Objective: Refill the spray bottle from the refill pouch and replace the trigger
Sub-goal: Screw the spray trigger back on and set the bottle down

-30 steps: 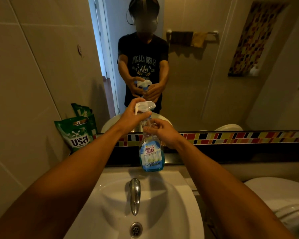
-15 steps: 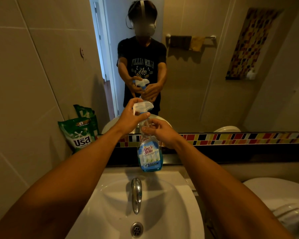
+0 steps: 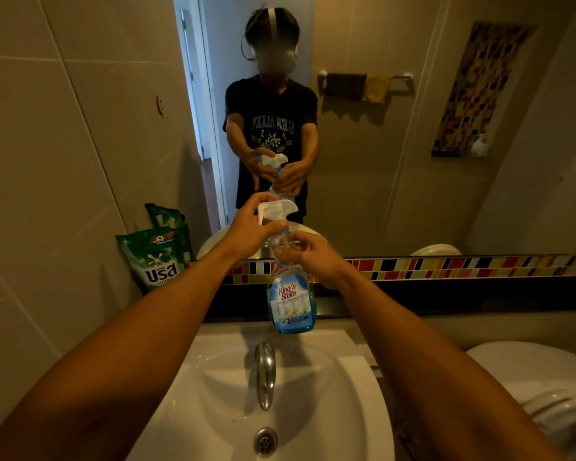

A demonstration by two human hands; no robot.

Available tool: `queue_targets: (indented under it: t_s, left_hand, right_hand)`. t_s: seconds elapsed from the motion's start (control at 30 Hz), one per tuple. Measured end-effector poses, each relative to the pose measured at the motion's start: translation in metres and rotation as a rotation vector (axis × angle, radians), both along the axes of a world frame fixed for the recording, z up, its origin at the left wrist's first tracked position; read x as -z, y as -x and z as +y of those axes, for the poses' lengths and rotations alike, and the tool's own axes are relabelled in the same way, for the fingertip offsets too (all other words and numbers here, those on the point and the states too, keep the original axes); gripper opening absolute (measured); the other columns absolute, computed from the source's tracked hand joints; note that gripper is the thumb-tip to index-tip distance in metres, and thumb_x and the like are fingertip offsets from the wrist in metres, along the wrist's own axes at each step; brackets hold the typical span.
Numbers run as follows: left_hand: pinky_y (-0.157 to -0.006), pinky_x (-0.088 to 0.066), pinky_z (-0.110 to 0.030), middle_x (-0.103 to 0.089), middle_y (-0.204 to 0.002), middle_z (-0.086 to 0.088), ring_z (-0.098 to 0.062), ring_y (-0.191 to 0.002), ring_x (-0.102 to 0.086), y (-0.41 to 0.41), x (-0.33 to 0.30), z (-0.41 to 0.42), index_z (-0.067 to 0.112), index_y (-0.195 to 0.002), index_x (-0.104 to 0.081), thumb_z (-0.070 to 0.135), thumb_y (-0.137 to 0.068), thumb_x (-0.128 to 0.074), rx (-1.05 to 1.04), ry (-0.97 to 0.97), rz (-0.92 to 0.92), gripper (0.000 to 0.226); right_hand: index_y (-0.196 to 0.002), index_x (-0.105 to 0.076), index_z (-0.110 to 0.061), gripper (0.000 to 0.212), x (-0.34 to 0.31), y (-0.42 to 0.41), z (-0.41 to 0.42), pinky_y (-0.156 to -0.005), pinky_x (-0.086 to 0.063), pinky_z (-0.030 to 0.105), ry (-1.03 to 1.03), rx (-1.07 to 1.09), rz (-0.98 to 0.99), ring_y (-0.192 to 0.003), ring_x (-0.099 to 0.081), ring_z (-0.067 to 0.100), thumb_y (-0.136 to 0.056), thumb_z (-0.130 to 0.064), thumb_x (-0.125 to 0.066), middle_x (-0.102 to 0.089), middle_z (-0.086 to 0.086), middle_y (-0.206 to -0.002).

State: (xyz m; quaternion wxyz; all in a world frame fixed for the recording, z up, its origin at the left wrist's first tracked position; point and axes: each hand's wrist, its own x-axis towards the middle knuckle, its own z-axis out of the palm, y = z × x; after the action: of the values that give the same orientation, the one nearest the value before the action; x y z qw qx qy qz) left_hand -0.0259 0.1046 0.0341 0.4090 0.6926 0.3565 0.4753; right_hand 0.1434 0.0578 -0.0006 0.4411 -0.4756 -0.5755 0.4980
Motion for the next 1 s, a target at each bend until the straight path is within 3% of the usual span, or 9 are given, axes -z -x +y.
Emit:
queue_targets:
  t_s: [0.13, 0.3, 0.5, 0.63, 0.87, 1.0]
  left_hand:
    - [-0.069, -0.055, -0.015, -0.059, -0.115, 0.006, -0.012, -0.098, -0.065, 0.002, 0.0, -0.002, 0.016, -0.133, -0.05, 0.009, -0.089, -0.073, 0.018, 0.01, -0.003, 0.05]
    - [-0.069, -0.055, -0.016, -0.058, -0.111, 0.006, -0.011, -0.094, -0.064, 0.003, 0.0, -0.005, 0.012, -0.131, -0.05, 0.009, -0.085, -0.077, -0.02, -0.011, -0.047, 0.053]
    - [-0.068, -0.055, -0.014, -0.057, -0.115, 0.009, -0.013, -0.101, -0.063, 0.01, -0.003, -0.002, 0.019, -0.133, -0.051, 0.01, -0.088, -0.073, 0.003, 0.023, -0.017, 0.05]
    - [-0.07, -0.056, -0.018, -0.059, -0.117, 0.0, -0.017, -0.101, -0.064, 0.007, -0.002, -0.005, 0.019, -0.132, -0.048, 0.015, -0.086, -0.076, 0.018, 0.033, -0.042, 0.054]
    - [-0.067, -0.055, -0.014, -0.056, -0.113, 0.009, -0.014, -0.1, -0.063, 0.015, -0.001, -0.001, 0.018, -0.133, -0.05, 0.009, -0.086, -0.075, 0.024, 0.035, 0.027, 0.055]
    - [-0.066, -0.053, -0.011, -0.057, -0.113, 0.008, -0.011, -0.099, -0.061, 0.011, -0.002, -0.003, 0.017, -0.136, -0.045, 0.01, -0.091, -0.07, 0.044, 0.055, 0.017, 0.052]
  right_hand:
    - [-0.122, -0.066, -0.012, 0.028, 0.0, 0.001, -0.002, -0.098, -0.059, 0.051, -0.009, 0.003, 0.01, -0.111, -0.071, 0.039, -0.095, -0.015, -0.072, -0.074, 0.015, -0.113]
    - [-0.126, -0.065, -0.007, 0.034, -0.004, 0.007, -0.002, -0.094, -0.061, 0.047, -0.014, 0.002, -0.005, -0.107, -0.073, 0.036, -0.094, -0.016, -0.073, -0.074, 0.018, -0.115]
    - [-0.127, -0.066, -0.008, 0.034, -0.002, 0.007, -0.002, -0.094, -0.061, 0.045, 0.013, -0.021, 0.038, -0.104, -0.074, 0.032, -0.094, -0.015, -0.073, -0.074, 0.02, -0.118]
    - [-0.127, -0.066, -0.01, 0.034, -0.004, 0.01, -0.004, -0.091, -0.062, 0.041, 0.005, -0.012, -0.007, -0.107, -0.074, 0.033, -0.094, -0.018, -0.072, -0.074, 0.017, -0.117]
    - [-0.119, -0.068, -0.013, 0.025, -0.001, 0.008, -0.002, -0.096, -0.06, 0.049, 0.01, -0.015, -0.001, -0.108, -0.073, 0.039, -0.095, -0.017, -0.072, -0.076, 0.015, -0.109]
    - [-0.119, -0.068, -0.012, 0.024, -0.001, 0.008, -0.003, -0.09, -0.062, 0.041, 0.011, -0.021, -0.007, -0.101, -0.075, 0.03, -0.096, -0.017, -0.071, -0.076, 0.012, -0.107]
